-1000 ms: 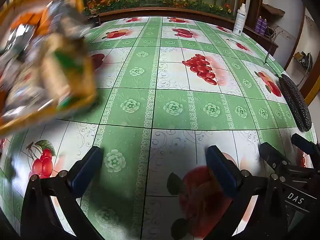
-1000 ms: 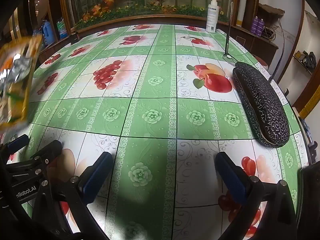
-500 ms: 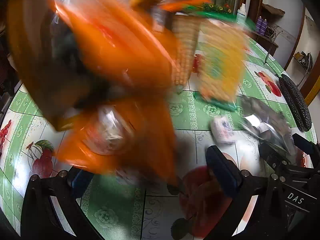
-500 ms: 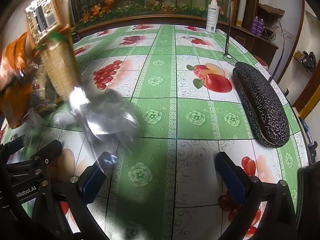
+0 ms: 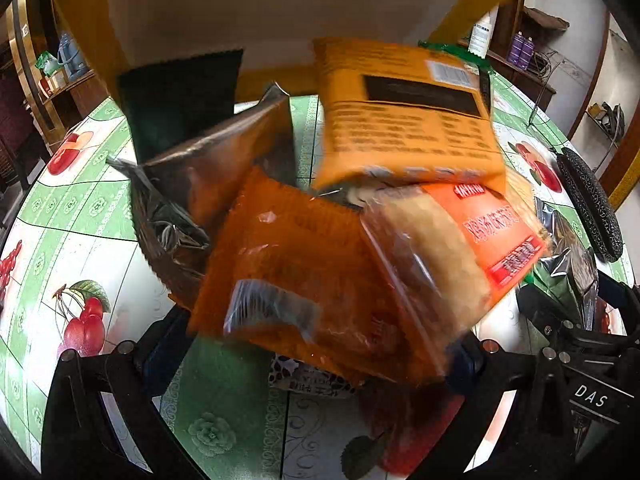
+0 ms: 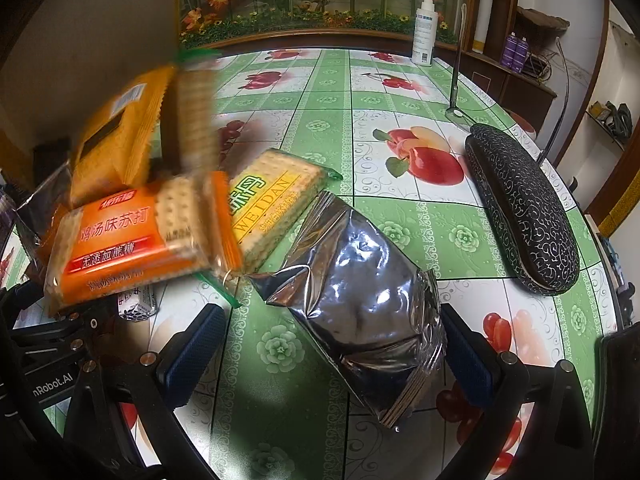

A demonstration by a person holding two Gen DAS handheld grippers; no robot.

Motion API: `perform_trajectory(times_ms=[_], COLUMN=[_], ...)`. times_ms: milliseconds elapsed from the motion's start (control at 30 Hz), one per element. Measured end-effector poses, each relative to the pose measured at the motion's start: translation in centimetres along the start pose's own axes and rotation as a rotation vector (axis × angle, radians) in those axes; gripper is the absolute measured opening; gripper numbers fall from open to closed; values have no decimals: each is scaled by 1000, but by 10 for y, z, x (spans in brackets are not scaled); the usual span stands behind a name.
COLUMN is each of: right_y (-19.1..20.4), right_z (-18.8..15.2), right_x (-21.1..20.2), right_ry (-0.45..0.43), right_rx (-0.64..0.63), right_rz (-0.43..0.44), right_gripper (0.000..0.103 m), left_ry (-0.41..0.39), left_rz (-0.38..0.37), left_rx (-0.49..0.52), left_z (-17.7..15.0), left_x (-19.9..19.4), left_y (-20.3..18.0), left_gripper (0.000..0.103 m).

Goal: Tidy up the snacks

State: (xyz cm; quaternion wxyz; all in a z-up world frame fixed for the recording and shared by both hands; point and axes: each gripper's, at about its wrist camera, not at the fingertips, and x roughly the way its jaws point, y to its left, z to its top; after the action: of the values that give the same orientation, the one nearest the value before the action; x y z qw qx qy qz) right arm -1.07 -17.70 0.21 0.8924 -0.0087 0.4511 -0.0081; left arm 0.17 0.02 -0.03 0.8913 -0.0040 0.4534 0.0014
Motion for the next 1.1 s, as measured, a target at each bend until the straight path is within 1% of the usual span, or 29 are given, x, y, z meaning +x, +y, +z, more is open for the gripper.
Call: perform_trajectory(times_ms=[1100], right_y=[-2], right_z=[0], right_x=[0], right_ry=[1], right_rx=[0], right_rz=[-1], right_gripper=[103], left_ry=[1], left_rz=[0], left_rx=[0], left_z=[0], left_x=[-1], left_y=[-2], left_gripper=[103])
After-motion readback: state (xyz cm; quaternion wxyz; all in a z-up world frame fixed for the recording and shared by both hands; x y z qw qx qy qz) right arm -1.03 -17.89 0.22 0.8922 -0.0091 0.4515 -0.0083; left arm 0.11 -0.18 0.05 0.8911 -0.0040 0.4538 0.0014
